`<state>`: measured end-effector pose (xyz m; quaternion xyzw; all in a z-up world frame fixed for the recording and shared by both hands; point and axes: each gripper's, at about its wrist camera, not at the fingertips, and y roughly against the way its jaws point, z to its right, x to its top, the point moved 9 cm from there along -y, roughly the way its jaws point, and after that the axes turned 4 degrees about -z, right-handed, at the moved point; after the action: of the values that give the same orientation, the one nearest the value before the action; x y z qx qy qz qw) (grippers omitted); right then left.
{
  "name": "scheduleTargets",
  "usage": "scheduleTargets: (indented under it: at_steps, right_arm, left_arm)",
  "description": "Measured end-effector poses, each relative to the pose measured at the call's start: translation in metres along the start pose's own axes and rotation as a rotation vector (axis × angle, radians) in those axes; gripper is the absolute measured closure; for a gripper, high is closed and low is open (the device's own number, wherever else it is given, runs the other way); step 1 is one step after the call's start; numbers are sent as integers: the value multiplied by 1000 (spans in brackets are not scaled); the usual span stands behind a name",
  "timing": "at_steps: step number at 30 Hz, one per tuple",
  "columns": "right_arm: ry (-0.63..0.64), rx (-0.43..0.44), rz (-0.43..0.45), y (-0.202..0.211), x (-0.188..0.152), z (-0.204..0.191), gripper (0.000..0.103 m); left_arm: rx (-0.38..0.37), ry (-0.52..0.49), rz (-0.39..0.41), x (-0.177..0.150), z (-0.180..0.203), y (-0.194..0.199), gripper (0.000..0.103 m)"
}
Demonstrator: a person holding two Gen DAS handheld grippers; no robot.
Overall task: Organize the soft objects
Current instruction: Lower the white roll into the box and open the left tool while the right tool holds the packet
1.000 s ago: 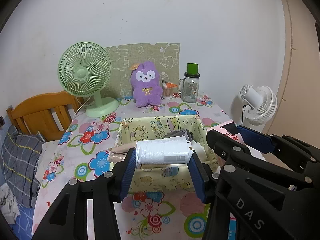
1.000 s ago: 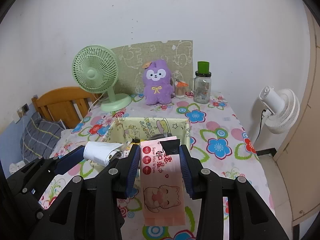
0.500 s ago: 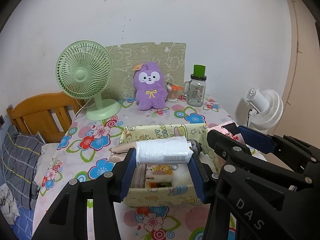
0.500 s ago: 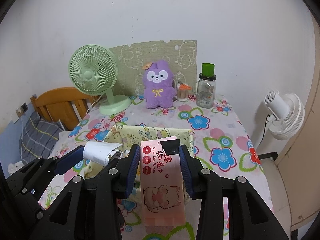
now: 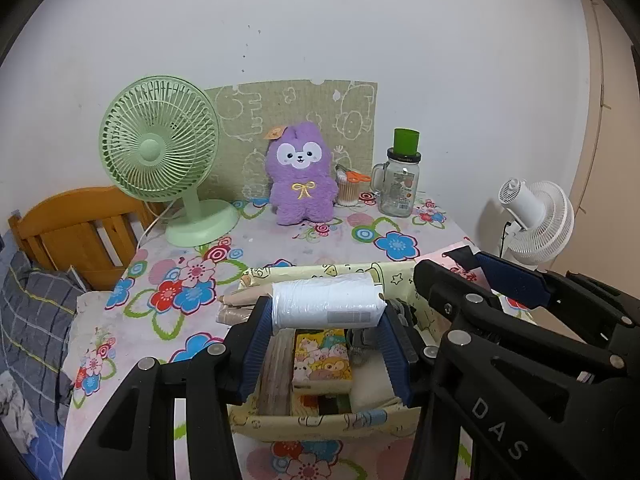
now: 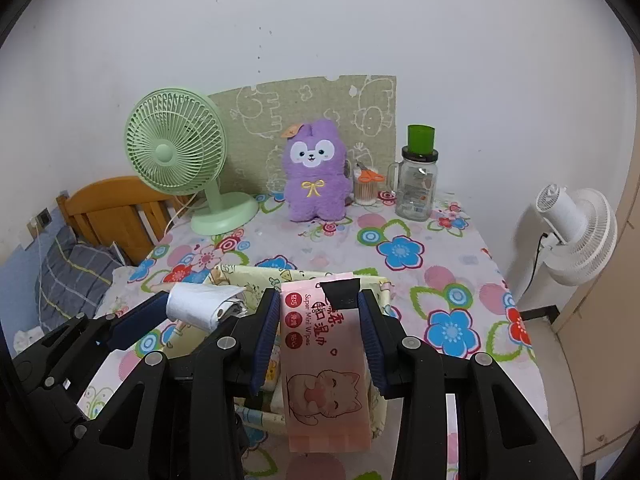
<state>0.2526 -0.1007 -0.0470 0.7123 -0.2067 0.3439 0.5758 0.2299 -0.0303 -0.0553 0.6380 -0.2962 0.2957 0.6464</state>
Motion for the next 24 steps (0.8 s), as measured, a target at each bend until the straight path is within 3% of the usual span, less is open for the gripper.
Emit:
scheduleTargets:
  at_steps: [24]
  right_arm:
    - [-11, 47, -47, -55, 5, 4, 60]
  left_arm:
    - [-18, -8, -63, 2, -3, -57, 47]
